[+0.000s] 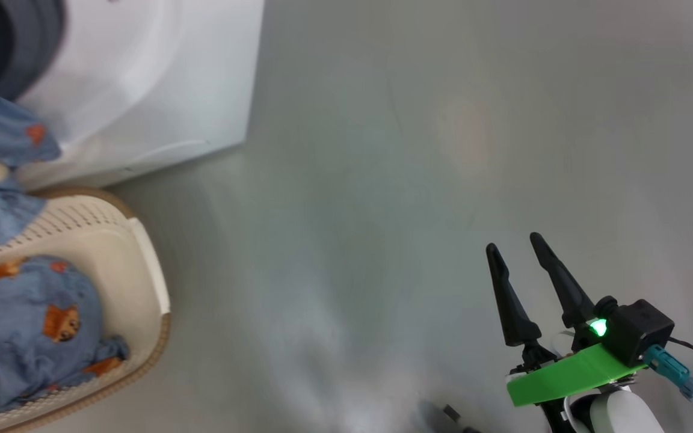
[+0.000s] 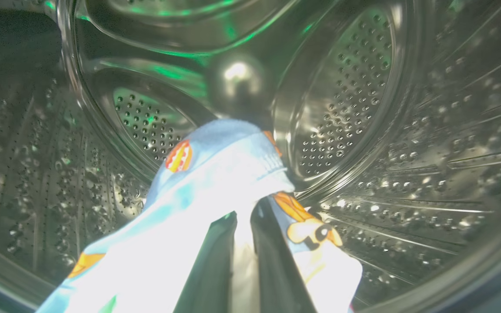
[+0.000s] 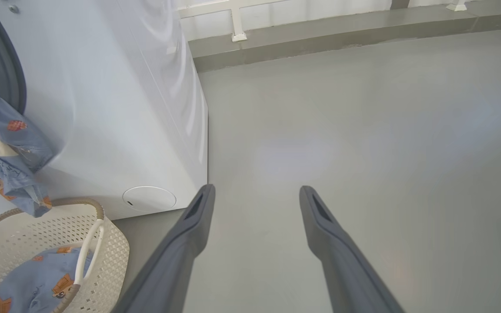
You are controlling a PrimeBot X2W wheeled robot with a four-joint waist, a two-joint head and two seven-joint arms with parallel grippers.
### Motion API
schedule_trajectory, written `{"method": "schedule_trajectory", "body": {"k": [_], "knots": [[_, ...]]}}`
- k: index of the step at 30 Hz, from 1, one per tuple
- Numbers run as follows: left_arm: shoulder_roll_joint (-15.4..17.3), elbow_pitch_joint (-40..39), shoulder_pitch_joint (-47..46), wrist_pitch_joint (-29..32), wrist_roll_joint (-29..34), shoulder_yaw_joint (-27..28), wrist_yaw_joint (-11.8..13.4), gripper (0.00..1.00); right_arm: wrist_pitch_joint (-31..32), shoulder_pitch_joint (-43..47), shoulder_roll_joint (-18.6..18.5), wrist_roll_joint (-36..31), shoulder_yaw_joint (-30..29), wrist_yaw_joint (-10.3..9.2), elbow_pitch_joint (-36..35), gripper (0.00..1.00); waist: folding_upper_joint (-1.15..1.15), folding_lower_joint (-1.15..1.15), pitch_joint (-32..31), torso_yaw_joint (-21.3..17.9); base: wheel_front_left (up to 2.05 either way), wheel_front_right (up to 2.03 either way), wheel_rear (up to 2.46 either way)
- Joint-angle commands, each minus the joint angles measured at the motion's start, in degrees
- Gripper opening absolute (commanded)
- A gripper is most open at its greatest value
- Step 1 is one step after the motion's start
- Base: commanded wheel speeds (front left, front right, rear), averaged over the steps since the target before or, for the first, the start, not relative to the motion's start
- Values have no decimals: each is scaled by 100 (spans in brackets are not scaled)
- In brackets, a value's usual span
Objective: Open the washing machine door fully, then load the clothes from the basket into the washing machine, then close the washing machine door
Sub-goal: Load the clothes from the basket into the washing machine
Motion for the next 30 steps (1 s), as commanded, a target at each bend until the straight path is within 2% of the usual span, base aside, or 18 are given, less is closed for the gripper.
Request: {"method": "schedule_trajectory", "body": {"k": [1,6,24,27,30], "knots": [[382,-41,-243,-35,77,73,51,0,-43,-36,-50,138,158,9,-95,100,0,0,526,-363,0,0,0],[540,28,-768,-35,125,79,129,0,-43,-47,-50,178,187,9,-91,100,0,0,702,-405,0,0,0],[668,-128,-2077,-35,350,-236,109,0,-43,-79,-50,327,213,9,-276,100,0,0,1130,-440,0,0,0],[619,333,-1995,-19,348,-298,92,0,-43,-71,-50,344,211,9,-232,100,0,0,1092,-415,0,0,0],[594,959,-1978,272,353,-363,81,0,-43,-68,-50,365,259,9,-181,100,0,0,1007,-390,0,0,0]]}}
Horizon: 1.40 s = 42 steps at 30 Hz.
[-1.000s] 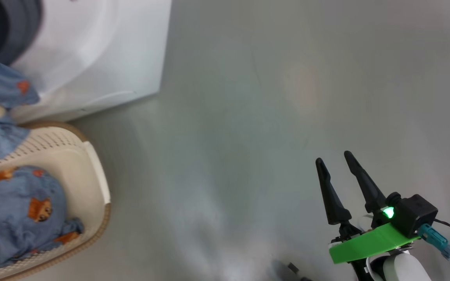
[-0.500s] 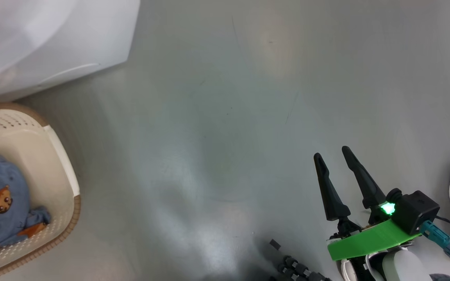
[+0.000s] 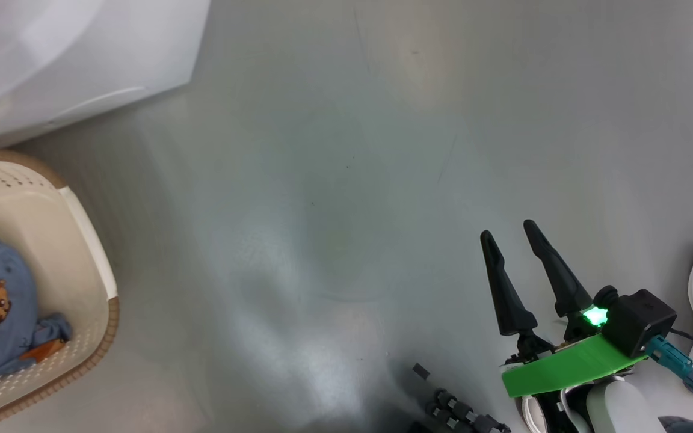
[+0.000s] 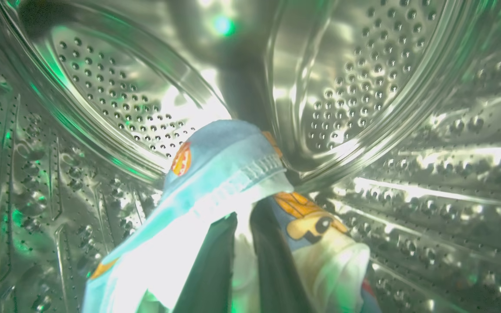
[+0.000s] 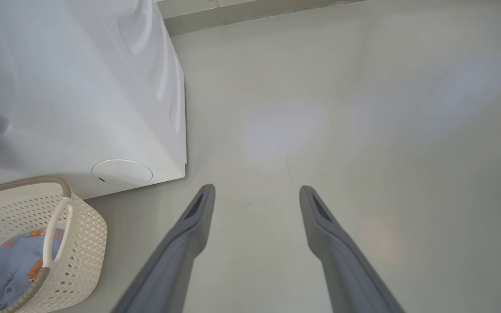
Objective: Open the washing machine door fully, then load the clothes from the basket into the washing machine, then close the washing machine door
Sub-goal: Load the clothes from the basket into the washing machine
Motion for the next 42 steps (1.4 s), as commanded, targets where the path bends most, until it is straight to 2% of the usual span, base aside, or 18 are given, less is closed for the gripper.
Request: {"method": "schedule_trajectory", "body": {"k": [1,4,6,7,8,17,23,32,42], "knots": [[197,58,14,77,19,-29,66,0,-43,63,-68,80,138,9,-79,100,0,0,-89,44,0,0,0],[151,372,-62,221,59,-126,64,0,-43,60,-68,90,152,9,-77,100,0,0,-165,83,0,0,0],[130,575,-98,363,102,-205,64,44,-43,58,-68,93,153,9,-66,100,0,0,-225,107,0,0,0],[104,656,-115,407,95,-215,80,82,-43,65,-67,95,144,9,-57,100,0,0,-255,127,0,0,0],[91,726,-133,437,108,-238,116,100,-43,68,-67,103,140,9,-48,100,0,0,-282,143,0,0,0],[-267,1148,-22,363,-103,-185,349,100,-43,41,-67,103,65,9,-25,100,0,0,-584,381,0,0,0],[-626,1239,44,250,-305,-124,395,100,-43,78,-67,25,-54,9,-54,100,0,0,-707,685,0,0,0],[-992,1222,339,15,-481,-129,357,100,-43,99,-67,-72,-288,9,-97,100,0,0,-879,1090,0,0,0],[-1441,677,1429,-229,-639,-213,251,100,-43,238,-67,-224,-523,9,-56,100,0,0,-1365,1603,0,0,0]]}}
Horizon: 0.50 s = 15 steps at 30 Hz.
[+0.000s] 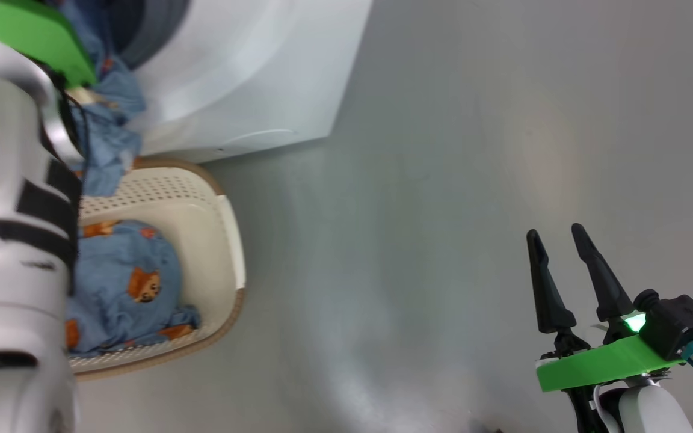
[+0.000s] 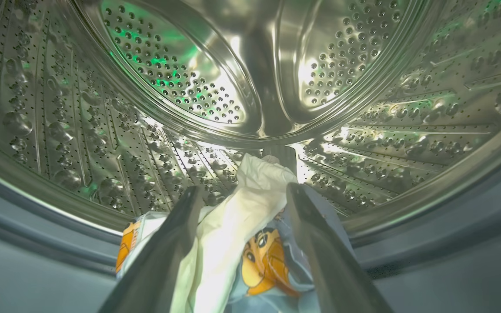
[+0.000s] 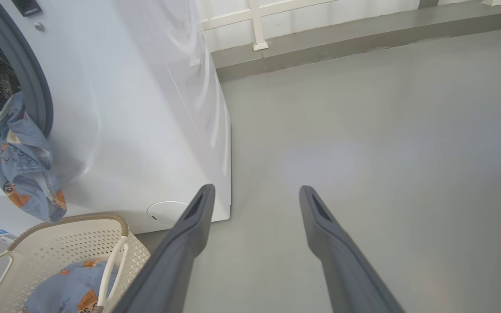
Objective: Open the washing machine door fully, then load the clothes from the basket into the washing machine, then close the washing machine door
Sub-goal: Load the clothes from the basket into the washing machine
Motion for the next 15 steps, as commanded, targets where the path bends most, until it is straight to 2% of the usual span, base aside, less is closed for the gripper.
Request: {"method": "schedule_trajectory", "body": {"k": [1,10,15], "knots": [[190,-285,220,-52,-35,17,-5,100,-43,148,-49,-80,86,9,-114,100,0,0,-206,246,0,0,0],[-51,-2229,1883,-74,-166,-82,23,100,-43,184,-49,-269,8,9,-120,100,0,0,-381,564,0,0,0],[-108,-3524,3126,55,-232,-159,149,100,-43,154,-49,-335,-53,9,-142,100,0,0,-431,664,0,0,0]]}}
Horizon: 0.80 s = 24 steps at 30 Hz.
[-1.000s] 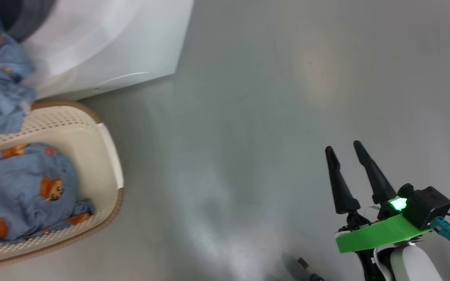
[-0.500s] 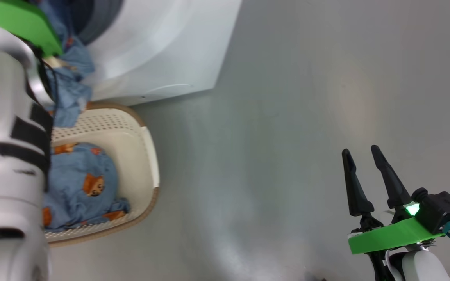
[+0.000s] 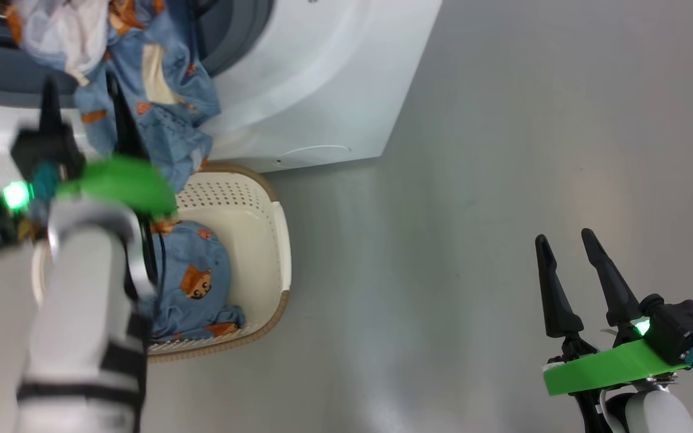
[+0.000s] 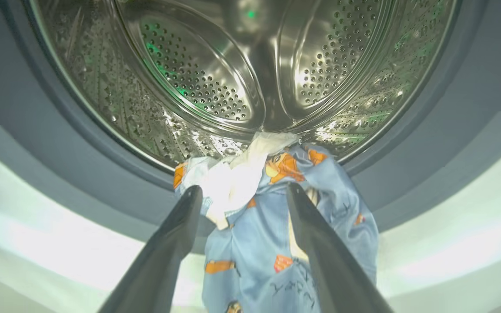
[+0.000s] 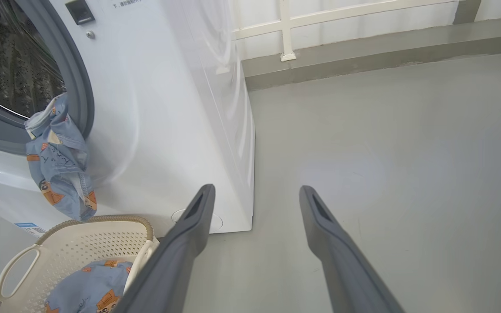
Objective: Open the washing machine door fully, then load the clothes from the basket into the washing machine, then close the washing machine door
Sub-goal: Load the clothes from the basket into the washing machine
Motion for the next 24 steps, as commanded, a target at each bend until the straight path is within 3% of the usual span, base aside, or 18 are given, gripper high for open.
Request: {"method": "schedule_trajectory", "body": {"k": [1,10,24], "knots": [[161,-445,403,38,-80,120,81,100,-43,58,-42,-74,120,9,-136,100,0,0,-55,53,0,0,0],[174,-2044,2334,387,-88,-73,244,100,-43,48,-70,-194,74,9,-191,100,0,0,-65,219,0,0,0],[195,-3213,3716,553,-167,-239,423,100,-43,61,-121,-229,51,9,-261,100,0,0,-65,241,0,0,0]]}}
